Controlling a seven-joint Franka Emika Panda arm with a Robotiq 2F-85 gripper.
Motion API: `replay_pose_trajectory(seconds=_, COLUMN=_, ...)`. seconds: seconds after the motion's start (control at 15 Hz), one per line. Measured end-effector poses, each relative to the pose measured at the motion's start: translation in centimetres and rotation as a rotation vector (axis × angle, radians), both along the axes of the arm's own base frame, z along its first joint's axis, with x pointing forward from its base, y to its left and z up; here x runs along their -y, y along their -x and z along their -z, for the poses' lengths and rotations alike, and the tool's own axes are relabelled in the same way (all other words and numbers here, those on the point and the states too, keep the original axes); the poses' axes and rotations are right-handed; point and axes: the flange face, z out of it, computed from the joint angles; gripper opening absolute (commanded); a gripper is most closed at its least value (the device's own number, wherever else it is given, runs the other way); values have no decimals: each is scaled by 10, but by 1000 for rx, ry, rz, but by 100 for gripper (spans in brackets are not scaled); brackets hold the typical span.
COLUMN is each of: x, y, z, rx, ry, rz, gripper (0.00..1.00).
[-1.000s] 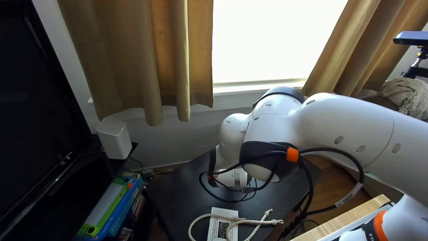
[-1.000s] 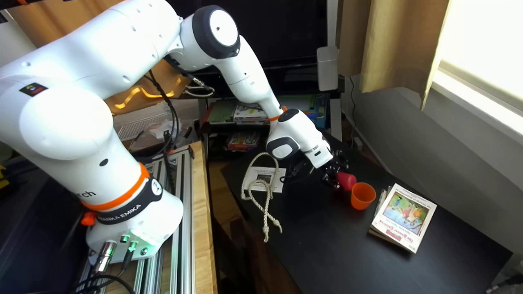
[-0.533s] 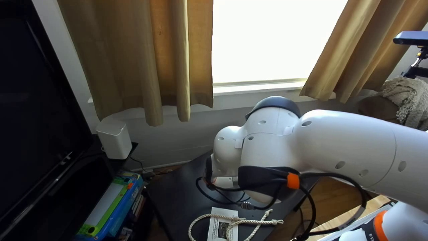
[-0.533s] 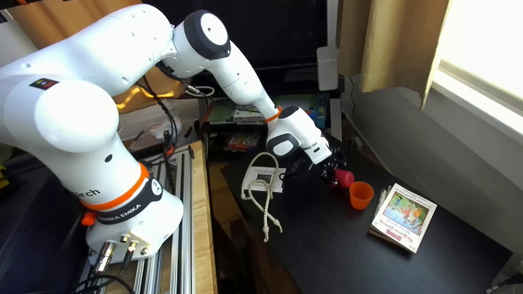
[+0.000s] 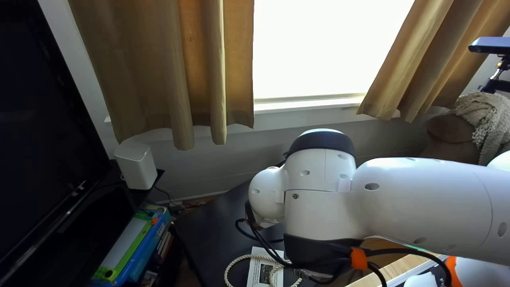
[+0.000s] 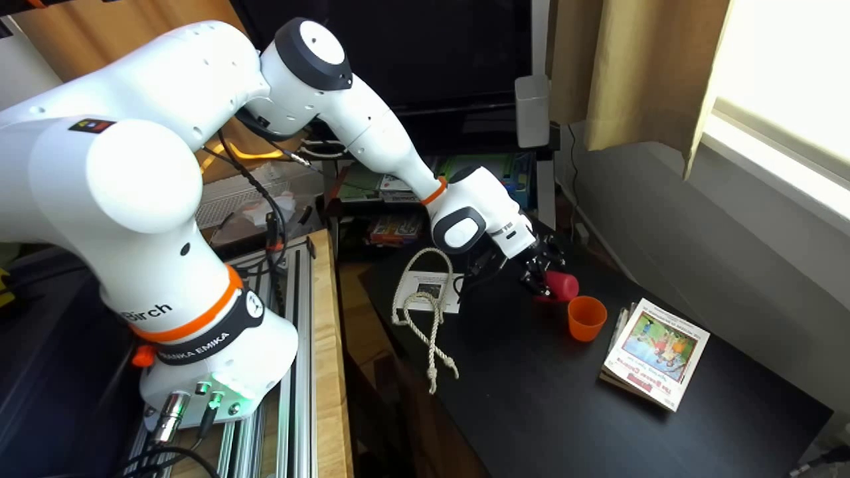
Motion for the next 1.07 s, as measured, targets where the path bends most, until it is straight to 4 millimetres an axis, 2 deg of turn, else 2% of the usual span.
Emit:
replay_pose_trajectory(seconds=0.27, x=-26, y=0, z=18, rx=-48, ry=-74, rz=-28, gripper=45)
replay_pose_trajectory(seconds=0.4, x=-30, y=-4, z=24, rx=-80, ry=-114, rz=-24, gripper=45)
replay_pose_trajectory(seconds=0.47, x=-28, y=-7, z=27, rx=-103, ry=-129, rz=-13, gripper=51)
replay_pose_trajectory(seconds=0.53, x=-25, y=-9, z=30, rx=-128, ry=-142, rz=-1, gripper=89)
replay_pose_trajectory(seconds=0.67, x=-20, y=-13, z=31, rx=-160, ry=-160, rz=17, gripper=98)
replay_pose_trajectory(seconds=0.73, x=-17, y=-15, z=32, rx=-178, ry=-168, rz=25, gripper=100)
replay_pose_trajectory(seconds=1.07, x=-9, y=-20, z=41, rx=-235, ry=-180, rz=1, gripper=100)
